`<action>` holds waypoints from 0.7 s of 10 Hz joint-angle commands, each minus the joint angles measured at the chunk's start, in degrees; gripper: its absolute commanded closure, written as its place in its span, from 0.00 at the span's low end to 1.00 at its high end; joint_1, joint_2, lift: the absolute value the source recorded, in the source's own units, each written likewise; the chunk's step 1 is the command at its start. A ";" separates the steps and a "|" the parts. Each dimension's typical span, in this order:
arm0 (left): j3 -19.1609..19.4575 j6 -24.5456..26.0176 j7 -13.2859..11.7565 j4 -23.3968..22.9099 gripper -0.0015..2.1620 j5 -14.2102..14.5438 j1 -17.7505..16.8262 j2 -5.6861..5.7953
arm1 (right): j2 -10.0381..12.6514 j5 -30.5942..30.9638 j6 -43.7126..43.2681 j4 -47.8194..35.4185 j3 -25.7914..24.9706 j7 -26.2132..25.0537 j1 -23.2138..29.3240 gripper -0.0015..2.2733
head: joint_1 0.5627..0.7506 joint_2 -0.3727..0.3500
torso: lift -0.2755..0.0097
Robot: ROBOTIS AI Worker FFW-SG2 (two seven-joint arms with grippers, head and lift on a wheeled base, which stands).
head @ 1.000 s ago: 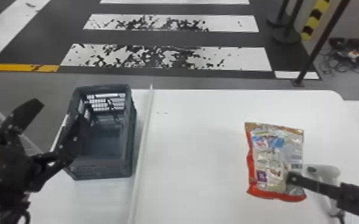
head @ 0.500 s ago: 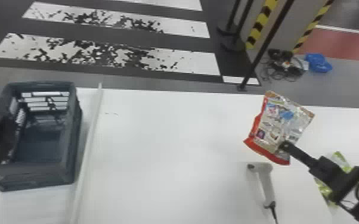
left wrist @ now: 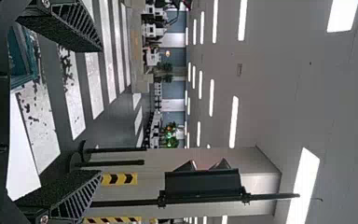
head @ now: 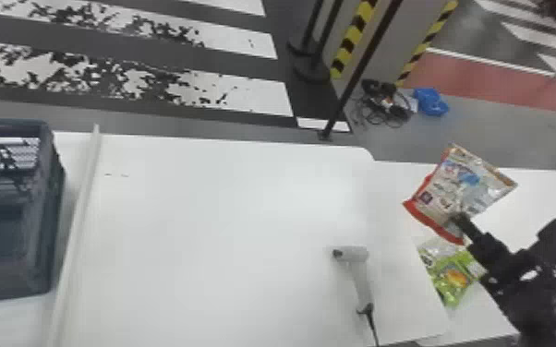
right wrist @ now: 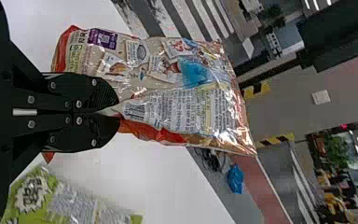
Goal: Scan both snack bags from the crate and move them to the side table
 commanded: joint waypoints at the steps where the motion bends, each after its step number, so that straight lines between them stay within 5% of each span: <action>1: 0.08 -0.63 -0.05 -0.18 0.03 -0.26 0.80 0.00 | -1.96 0.85 -10.24 7.37 -0.19 -3.39 -0.87 0.99 | 0.70 0.03 | 0.86; 5: -0.45 -2.91 -0.23 -0.88 0.03 -0.26 1.59 -0.44 | -8.37 8.06 -16.92 25.91 3.67 -23.87 -7.55 0.99 | 0.70 0.03 | 0.86; 7: -0.71 -3.62 -0.23 -1.06 0.03 -0.26 1.59 -0.35 | -11.10 8.23 -23.07 31.98 9.74 -25.36 -9.92 0.99 | 0.70 0.03 | 0.86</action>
